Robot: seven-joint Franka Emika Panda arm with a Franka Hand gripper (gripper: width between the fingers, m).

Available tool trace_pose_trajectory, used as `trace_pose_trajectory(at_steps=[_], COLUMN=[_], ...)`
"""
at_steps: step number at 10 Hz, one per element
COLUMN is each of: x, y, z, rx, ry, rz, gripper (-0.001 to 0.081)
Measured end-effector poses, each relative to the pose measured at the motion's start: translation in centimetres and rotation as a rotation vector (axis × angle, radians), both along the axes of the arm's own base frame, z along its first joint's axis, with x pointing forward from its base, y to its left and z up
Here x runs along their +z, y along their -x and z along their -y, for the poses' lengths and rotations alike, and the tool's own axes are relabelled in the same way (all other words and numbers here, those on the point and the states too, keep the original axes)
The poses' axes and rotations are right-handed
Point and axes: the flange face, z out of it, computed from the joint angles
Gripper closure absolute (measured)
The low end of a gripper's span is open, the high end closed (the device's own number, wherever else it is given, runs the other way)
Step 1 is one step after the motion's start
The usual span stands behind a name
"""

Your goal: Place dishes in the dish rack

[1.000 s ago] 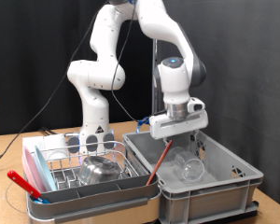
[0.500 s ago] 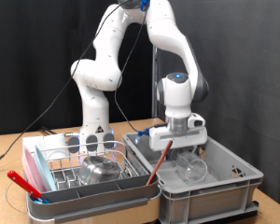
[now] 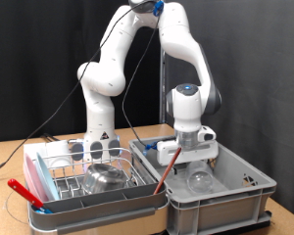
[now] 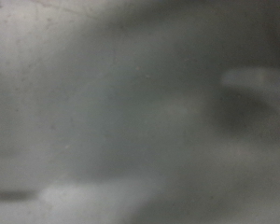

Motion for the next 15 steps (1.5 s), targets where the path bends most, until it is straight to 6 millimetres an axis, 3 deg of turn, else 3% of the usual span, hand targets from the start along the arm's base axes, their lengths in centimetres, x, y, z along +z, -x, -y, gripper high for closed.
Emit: trace_pose_trajectory(at_steps=[3, 5, 6, 8, 9, 10, 13, 15], x=[-0.2, -0.1, -0.1, 0.0, 0.1, 0.2, 0.7, 2.2], y=[-0.2, -0.2, -0.2, -0.3, -0.4, -0.4, -0.6, -1.0], z=[0.0, 0.0, 0.0, 0.0, 0.0, 0.0, 0.0, 0.0], rx=[0.010, 0.015, 0.018, 0.018, 0.019, 0.018, 0.014, 0.007], ry=[-0.005, -0.009, -0.012, -0.018, -0.022, -0.027, -0.044, -0.065], rz=[0.000, 0.004, 0.006, 0.008, 0.009, 0.010, 0.017, 0.029], gripper=[-0.0005, 0.0278, 0.0278, 0.0590, 0.0590, 0.0691, 0.0691, 0.0691])
